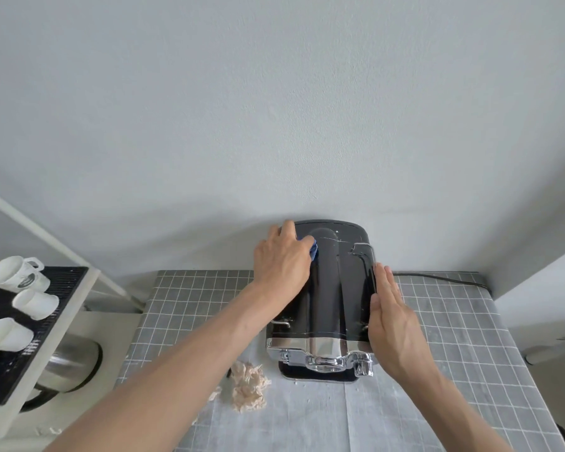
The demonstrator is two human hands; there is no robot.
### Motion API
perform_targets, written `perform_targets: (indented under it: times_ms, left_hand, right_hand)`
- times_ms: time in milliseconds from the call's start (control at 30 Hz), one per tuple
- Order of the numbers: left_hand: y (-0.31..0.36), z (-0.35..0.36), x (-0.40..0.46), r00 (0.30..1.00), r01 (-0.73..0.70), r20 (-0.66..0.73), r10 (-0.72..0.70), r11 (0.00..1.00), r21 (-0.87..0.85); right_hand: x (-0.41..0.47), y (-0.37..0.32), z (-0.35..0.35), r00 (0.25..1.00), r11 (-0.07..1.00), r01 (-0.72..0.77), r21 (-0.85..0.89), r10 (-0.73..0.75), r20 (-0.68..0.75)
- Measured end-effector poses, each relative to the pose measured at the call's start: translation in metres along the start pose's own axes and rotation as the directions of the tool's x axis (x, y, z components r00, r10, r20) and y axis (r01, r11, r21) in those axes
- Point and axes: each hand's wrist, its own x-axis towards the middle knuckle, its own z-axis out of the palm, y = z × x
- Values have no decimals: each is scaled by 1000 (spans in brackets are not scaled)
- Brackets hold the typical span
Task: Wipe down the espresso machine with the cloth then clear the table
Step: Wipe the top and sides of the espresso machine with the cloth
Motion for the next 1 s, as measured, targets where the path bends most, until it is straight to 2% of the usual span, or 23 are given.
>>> perform_targets:
  times_ms: [167, 300, 433, 567, 667, 800, 933, 1000]
  left_hand:
    - [12, -7, -19, 993, 52, 100, -58, 997, 56]
    - [15, -22, -56, 983, 37, 178, -35, 999, -9]
    - [7, -15, -54, 996, 10, 84, -1, 994, -109]
    - [6, 2, -9, 997, 70, -15, -71, 995, -69]
    - [10, 11, 9, 995, 97, -22, -100, 991, -87]
    - [-8, 9, -9, 1000, -14, 4, 15, 978, -210]
    - [-22, -5, -52, 980, -186, 3, 201, 910, -371]
    - [-24, -8, -60, 968, -231, -2, 251, 891, -391]
  right_hand:
    - [1, -1, 4, 999, 1000, -26, 6, 26, -26]
    - [1, 0, 5, 1000, 1000, -23, 15, 23, -19]
    - [1, 0, 0, 1000, 999, 6, 50, -5, -15]
    - [0, -2, -3, 1000, 998, 21, 59, -20, -8]
    - [1, -2, -3, 1000, 998, 21, 59, -20, -8]
    - [0, -4, -1, 1000, 998, 8, 68, -6, -25]
    - [0, -5, -1, 1000, 997, 7, 81, -5, -25]
    - [0, -6, -1, 999, 996, 8, 91, -5, -33]
